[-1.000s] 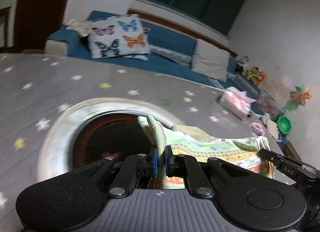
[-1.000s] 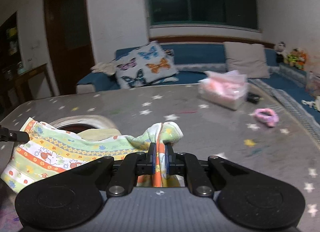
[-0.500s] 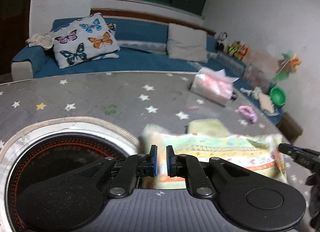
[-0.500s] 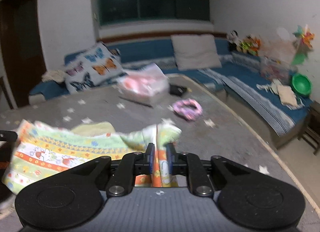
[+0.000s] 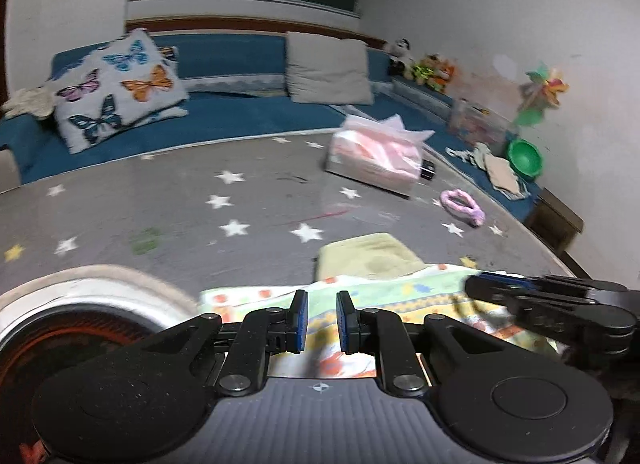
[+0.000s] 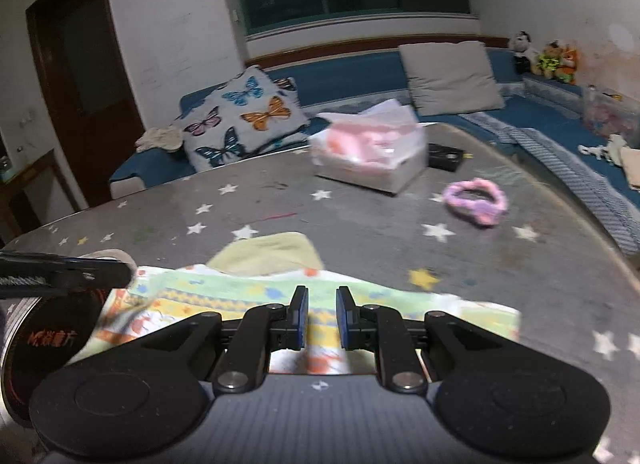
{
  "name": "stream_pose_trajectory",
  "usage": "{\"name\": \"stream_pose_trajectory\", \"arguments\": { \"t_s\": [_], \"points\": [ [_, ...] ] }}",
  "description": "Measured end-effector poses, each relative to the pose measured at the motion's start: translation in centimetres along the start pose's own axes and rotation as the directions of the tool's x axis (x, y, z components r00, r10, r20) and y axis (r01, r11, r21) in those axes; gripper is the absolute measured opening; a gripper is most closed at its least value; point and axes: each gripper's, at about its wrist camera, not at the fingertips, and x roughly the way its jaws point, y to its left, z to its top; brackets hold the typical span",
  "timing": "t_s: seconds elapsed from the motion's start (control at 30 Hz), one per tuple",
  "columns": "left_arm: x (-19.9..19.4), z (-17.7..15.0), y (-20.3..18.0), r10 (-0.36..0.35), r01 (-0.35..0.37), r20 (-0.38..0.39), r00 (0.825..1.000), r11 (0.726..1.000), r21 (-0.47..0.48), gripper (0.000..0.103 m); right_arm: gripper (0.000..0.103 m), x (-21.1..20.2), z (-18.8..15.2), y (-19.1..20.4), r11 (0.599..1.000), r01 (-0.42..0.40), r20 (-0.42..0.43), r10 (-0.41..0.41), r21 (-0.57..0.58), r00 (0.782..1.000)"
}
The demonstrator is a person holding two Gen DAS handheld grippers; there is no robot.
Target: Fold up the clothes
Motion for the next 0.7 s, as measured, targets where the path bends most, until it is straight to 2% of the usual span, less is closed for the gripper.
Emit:
{"name": "stream_pose_trajectory", "arguments": {
  "t_s": [0.17, 0.27, 0.37, 0.43, 0.5, 0.6, 0.67, 0.7],
  "points": [
    [3.2, 0.3, -0.6, -0.035, 0.035, -0.041, 0.999, 0.999, 0.006, 0.017, 0.015, 2.7, 0.4, 0.7, 1.000, -0.012, -0.020, 0.012, -0.007, 1.000],
    [4.8, 0.0, -0.5, -0.023, 0.024, -0.070, 0.997, 1.000, 0.004, 0.017, 0.015, 3.6, 0.2, 0.8, 1.000, -0.002, -0.023, 0.001, -0.023, 1.000],
    [4.5, -0.1, -0.6, -0.016, 0.016, -0.066, 0.998, 1.000, 0.009, 0.017, 0.016, 3.3, 0.2, 1.1, 0.999, 0.002, -0.022, -0.003, -0.047, 1.000],
    [4.3, -0.2, -0.7, -0.010, 0.011, -0.063, 0.998, 1.000, 0.012, 0.017, 0.019, 3.0, 0.1, 1.3, 0.998, 0.004, -0.021, -0.006, -0.064, 1.000],
    [4.1, -0.3, -0.8, -0.005, 0.006, -0.060, 0.998, 1.000, 0.015, 0.017, 0.031, 2.5, -0.1, 1.8, 0.996, 0.004, -0.021, -0.006, -0.088, 1.000],
    [3.8, -0.4, -0.9, 0.002, -0.001, -0.055, 0.998, 1.000, 0.019, 0.018, 0.035, 1.4, -0.6, 2.7, 0.992, -0.002, -0.022, -0.001, -0.130, 1.000],
    [3.3, -0.7, -1.2, 0.015, -0.013, -0.050, 0.999, 1.000, 0.028, 0.026, 0.042, 0.6, -1.2, 3.2, 0.989, -0.011, -0.028, 0.007, -0.151, 1.000],
    [3.0, -0.9, -1.3, 0.020, -0.018, -0.046, 0.999, 0.999, 0.032, 0.034, 0.043, 0.3, -1.5, 3.5, 0.987, -0.015, -0.031, 0.010, -0.158, 0.999]
  ]
}}
